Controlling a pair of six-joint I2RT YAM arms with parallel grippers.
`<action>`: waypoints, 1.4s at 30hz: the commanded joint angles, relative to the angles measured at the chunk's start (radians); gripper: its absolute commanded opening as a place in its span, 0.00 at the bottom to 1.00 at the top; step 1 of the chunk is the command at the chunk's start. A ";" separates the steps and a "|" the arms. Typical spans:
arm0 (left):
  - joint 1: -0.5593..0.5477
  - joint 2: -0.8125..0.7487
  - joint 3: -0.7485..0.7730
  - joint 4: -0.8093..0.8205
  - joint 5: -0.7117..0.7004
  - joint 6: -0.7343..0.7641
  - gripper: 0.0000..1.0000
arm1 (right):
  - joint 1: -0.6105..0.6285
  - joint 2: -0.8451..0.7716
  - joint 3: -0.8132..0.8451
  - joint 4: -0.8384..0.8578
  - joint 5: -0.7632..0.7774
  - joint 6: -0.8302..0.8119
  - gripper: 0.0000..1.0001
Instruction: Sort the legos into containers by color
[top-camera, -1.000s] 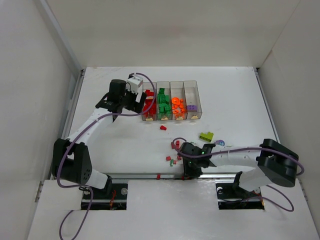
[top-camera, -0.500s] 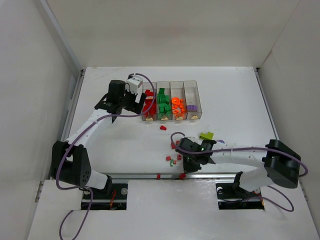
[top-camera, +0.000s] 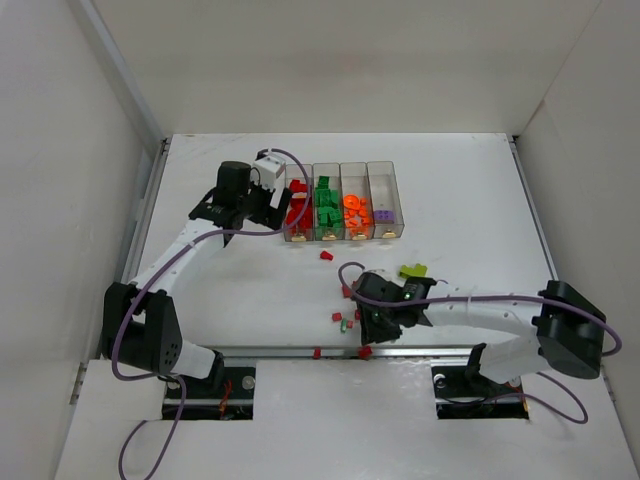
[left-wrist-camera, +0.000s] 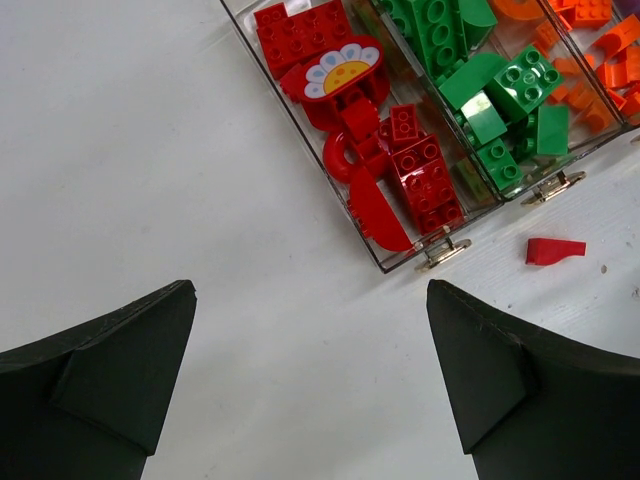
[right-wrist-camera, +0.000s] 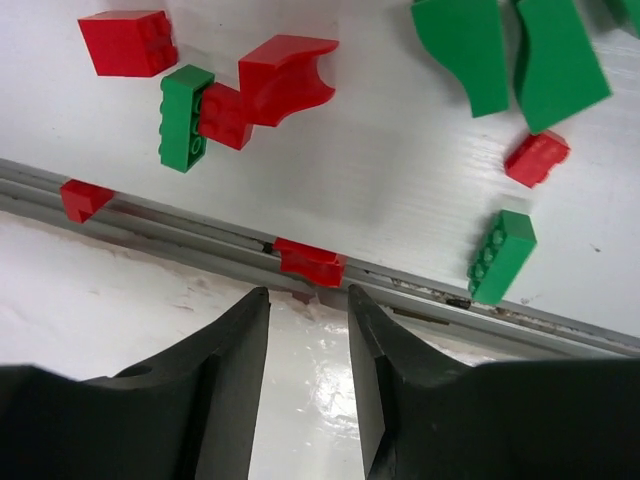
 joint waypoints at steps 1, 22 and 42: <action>-0.001 -0.048 -0.013 0.009 0.003 0.005 1.00 | 0.005 0.036 -0.008 0.066 -0.043 -0.029 0.43; -0.001 -0.048 -0.022 0.009 0.003 0.014 1.00 | 0.024 0.226 0.009 0.136 -0.054 -0.048 0.53; -0.001 -0.038 -0.022 0.009 0.003 0.023 1.00 | 0.034 0.235 0.029 0.196 -0.083 -0.115 0.04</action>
